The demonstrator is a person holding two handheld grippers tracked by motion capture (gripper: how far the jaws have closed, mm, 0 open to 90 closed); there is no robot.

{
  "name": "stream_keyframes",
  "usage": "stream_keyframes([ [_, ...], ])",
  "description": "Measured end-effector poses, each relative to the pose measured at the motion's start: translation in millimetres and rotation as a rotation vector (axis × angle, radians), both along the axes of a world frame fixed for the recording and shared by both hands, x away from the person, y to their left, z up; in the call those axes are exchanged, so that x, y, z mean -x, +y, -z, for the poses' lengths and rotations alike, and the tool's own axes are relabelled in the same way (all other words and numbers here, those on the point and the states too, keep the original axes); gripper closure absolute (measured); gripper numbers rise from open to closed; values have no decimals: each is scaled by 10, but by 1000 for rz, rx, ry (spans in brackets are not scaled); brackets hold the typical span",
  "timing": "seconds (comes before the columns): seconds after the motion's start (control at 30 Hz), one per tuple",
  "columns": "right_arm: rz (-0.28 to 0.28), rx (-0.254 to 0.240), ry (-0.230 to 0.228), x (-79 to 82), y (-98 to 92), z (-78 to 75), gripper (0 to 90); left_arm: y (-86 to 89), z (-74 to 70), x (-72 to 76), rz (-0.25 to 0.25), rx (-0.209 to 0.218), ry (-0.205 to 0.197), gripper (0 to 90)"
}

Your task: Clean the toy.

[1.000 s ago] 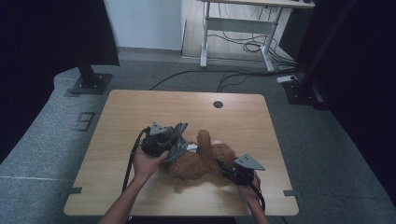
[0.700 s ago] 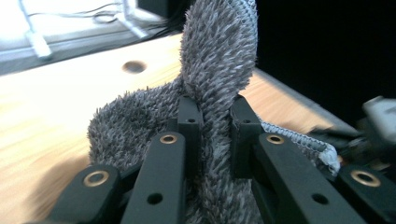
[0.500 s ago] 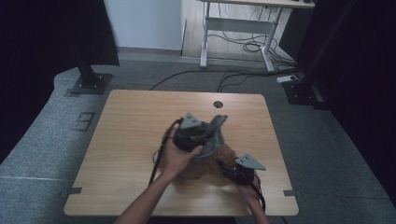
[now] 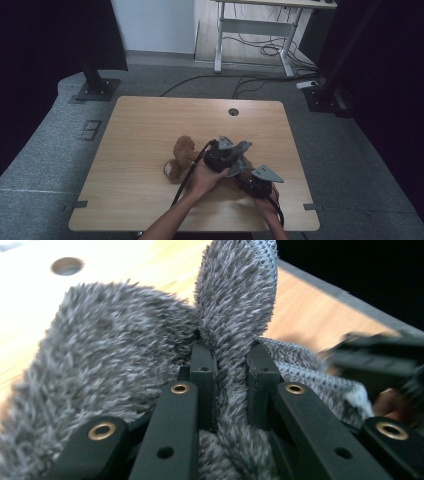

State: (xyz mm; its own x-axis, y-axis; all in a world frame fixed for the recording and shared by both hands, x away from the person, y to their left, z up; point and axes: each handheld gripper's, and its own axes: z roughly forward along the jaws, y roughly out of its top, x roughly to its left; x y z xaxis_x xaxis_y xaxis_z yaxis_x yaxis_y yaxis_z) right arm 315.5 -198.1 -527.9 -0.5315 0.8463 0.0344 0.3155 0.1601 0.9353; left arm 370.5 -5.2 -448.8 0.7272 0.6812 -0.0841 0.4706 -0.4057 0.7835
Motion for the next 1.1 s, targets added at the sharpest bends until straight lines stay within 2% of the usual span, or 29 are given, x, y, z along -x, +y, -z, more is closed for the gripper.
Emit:
stream_keyframes([
  [0.03,-2,-4,0,-2,-1,-1,488,94,0,-10,-11,16,9,778],
  [0.07,-2,-4,0,-2,-1,-1,488,94,0,-10,-11,16,9,779],
  [0.1,-2,-5,-2,-2,12,-8,488,263,-22,-13,-24,49,14,779],
  [0.13,-2,-5,-2,-2,12,-8,488,263,-22,-13,-24,49,14,779],
  [0.2,-1,-3,-4,-9,22,-14,488,418,-79,3,-44,62,-6,778],
  [0.23,0,-6,-3,-10,18,-12,488,541,-117,-5,-74,66,-23,777],
  [0.3,0,-6,-3,-6,15,-8,488,697,-134,-48,-111,67,-17,775],
  [0.33,0,-6,-3,-6,15,-8,488,697,-134,-48,-111,67,-17,775],
  [0.37,2,-6,-5,-3,16,-5,488,861,-114,-101,-154,61,-3,775],
  [0.47,2,-7,-5,-4,19,-6,488,1073,-52,-154,-196,75,28,775],
  [0.53,4,-9,-6,-7,24,-5,488,1172,-45,-166,-211,98,39,775],
  [0.63,6,-9,-6,-9,26,-5,488,1244,-88,-181,-225,111,39,775],
  [0.77,7,-9,-7,-7,26,-3,488,1203,-119,-182,-204,100,46,775],
  [0.83,7,-5,-8,-8,25,-3,488,1086,-124,-154,-173,86,42,775],
  [0.87,7,-5,-8,-8,25,-3,488,1018,-123,-138,-150,91,43,775],
  [0.9,6,-4,-11,-9,25,-2,488,880,-121,-107,-115,84,39,775],
  [0.93,6,-4,-11,-9,25,-2,488,880,-121,-107,-115,84,39,774],
  [1.0,7,-3,-11,-7,23,-1,488,629,-113,-54,-69,91,44,774],
  [1.03,7,-3,-11,-7,22,-1,489,549,-107,-39,-51,87,44,775],
  [1.07,7,-3,-11,-7,22,-1,489,549,-107,-39,-51,87,44,775],
  [1.1,6,-4,-10,-5,21,-1,488,397,-83,-12,-29,76,42,775],
])
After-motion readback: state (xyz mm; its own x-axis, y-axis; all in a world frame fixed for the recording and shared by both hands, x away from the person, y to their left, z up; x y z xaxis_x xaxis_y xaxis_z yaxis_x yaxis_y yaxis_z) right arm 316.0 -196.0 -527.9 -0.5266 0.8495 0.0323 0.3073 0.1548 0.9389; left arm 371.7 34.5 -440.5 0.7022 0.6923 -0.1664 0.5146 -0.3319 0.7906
